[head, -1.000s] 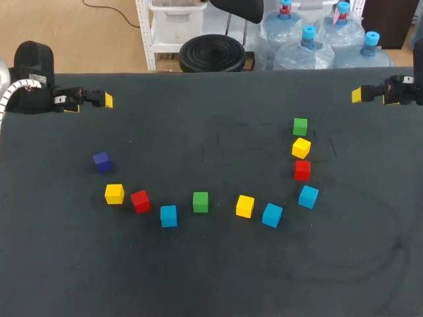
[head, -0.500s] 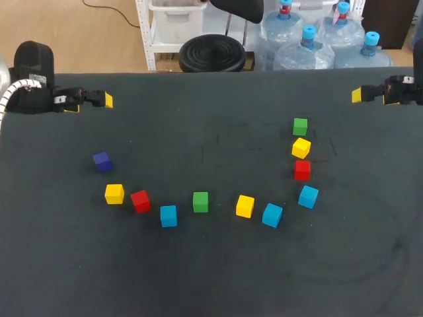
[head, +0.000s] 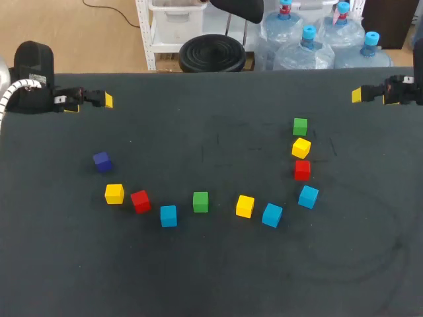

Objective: Place the blue cubes, place green cubes on the blue cubes, place the yellow cubes on the green cubes, then place the red cubes on the yellow cubes, and place purple cube on the red cubes.

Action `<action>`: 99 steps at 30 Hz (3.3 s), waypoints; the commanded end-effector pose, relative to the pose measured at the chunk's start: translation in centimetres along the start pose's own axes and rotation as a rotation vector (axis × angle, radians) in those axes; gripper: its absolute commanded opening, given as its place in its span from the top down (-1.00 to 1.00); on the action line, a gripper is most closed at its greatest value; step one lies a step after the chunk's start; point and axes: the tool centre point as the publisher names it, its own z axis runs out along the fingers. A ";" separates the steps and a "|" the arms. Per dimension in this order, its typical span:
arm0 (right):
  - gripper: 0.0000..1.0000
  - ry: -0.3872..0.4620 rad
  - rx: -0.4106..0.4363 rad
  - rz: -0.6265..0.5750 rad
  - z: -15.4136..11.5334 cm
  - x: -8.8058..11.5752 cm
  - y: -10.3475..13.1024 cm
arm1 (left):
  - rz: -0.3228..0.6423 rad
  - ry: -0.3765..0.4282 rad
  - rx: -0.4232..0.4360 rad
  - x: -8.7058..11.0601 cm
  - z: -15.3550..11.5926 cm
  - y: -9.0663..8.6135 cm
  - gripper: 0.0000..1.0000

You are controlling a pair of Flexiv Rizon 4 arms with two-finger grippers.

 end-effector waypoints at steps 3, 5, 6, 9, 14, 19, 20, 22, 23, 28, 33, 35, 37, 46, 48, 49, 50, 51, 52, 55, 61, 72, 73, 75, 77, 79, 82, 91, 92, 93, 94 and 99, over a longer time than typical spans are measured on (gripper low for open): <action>-1.00 0.000 0.001 0.000 0.0 0.0 0.0 | 0.001 -0.006 0.007 0.1 0.0 0.1 -1.00; -1.00 0.002 -0.005 0.003 0.0 0.0 0.0 | 0.001 -0.006 0.007 0.1 0.0 0.1 -1.00; -1.00 0.009 -0.020 0.000 0.0 0.0 0.1 | 0.001 -0.006 0.007 0.1 0.0 0.1 -1.00; -1.00 0.028 -0.026 -0.020 0.1 0.1 0.7 | 0.001 -0.006 0.007 0.1 0.0 0.1 -1.00; -1.00 0.067 -0.044 -0.073 0.0 0.0 2.1 | 0.001 -0.006 0.007 0.1 0.0 0.1 -1.00; -1.00 0.153 -0.053 -0.143 0.4 0.4 3.7 | 0.001 -0.006 0.007 0.1 0.0 0.1 -1.00; -1.00 0.185 -0.058 -0.173 0.7 0.8 4.2 | 0.001 -0.006 0.007 0.1 0.0 0.1 -1.00; -1.00 0.236 -0.071 -0.208 1.1 1.5 4.9 | 0.001 -0.006 0.007 0.1 0.0 0.1 -1.00; -1.00 0.264 -0.072 -0.228 1.4 1.9 5.2 | 0.001 -0.006 0.007 0.1 0.0 0.1 -1.00; -1.00 0.394 -0.081 -0.291 2.5 4.0 5.5 | 0.001 -0.006 0.007 0.1 0.0 0.1 -1.00; -1.00 0.512 -0.111 -0.386 3.1 6.3 5.5 | 0.001 -0.006 0.007 0.1 0.0 0.1 -1.00; -1.00 0.546 -0.114 -0.421 3.1 7.1 5.5 | 0.001 -0.006 0.007 0.1 0.0 0.1 -1.00; -1.00 0.574 -0.109 -0.445 3.0 7.5 5.4 | 0.001 -0.006 0.007 0.1 0.0 0.1 -1.00; -1.00 0.741 -0.135 -0.621 3.3 11.1 6.8 | 0.001 -0.006 0.007 0.1 0.0 0.1 -1.00; -1.00 0.787 -0.142 -0.654 3.7 12.2 7.2 | 0.001 -0.006 0.007 0.1 0.0 0.1 -1.00; -1.00 0.804 -0.148 -0.669 3.8 12.7 7.3 | 0.001 -0.006 0.007 0.1 0.0 0.1 -1.00; -1.00 0.812 -0.155 -0.686 3.9 13.0 7.4 | 0.001 -0.006 0.007 0.1 0.0 0.1 -1.00; -1.00 0.815 -0.164 -0.699 4.0 13.3 7.5 | 0.001 -0.006 0.007 0.1 0.0 0.1 -1.00; -1.00 0.817 -0.167 -0.701 4.1 13.6 7.5 | 0.001 -0.006 0.007 0.1 0.0 0.1 -1.00; -1.00 0.814 -0.187 -0.738 4.7 14.3 7.7 | 0.001 -0.006 0.007 0.1 0.0 0.1 -1.00; -1.00 0.822 -0.163 -0.757 6.6 16.0 6.7 | 0.001 -0.006 0.007 0.1 0.0 0.1 -1.00; -1.00 0.840 -0.190 -0.688 8.3 17.1 7.0 | 0.001 -0.006 0.007 0.1 0.0 0.1 -1.00; -1.00 0.841 -0.189 -0.690 8.3 17.1 7.1 | 0.001 -0.006 0.007 0.1 0.0 0.1 -1.00; -0.93 0.853 -0.194 -0.711 8.5 17.3 7.4 | 0.001 -0.006 0.007 0.1 0.0 0.1 -1.00; -0.92 0.865 -0.200 -0.724 8.7 17.4 7.6 | 0.001 -0.006 0.007 0.1 0.0 0.1 -1.00; -1.00 0.872 -0.197 -0.735 8.7 17.6 7.6 | 0.001 -0.006 0.007 0.1 0.0 0.1 -1.00; -0.76 0.889 -0.186 -0.754 8.8 17.9 7.5 | 0.001 -0.006 0.007 0.1 0.0 0.1 -1.00; 0.07 0.910 -0.169 -0.766 8.8 18.2 7.0 | 0.001 -0.006 0.007 0.1 0.0 0.1 -1.00; 0.11 0.912 -0.169 -0.765 8.8 18.2 7.0 | 0.001 -0.006 0.007 0.1 0.0 0.1 -1.00; 0.15 0.916 -0.167 -0.767 8.8 18.2 7.0 | 0.001 -0.006 0.007 0.1 0.0 0.1 -1.00; 0.21 0.920 -0.166 -0.771 8.8 18.3 6.9 | 0.001 -0.006 0.007 0.1 0.0 0.1 -1.00; 1.00 0.925 -0.162 -0.776 8.8 18.3 6.8 | 0.001 -0.006 0.007 0.1 0.0 0.1 -1.00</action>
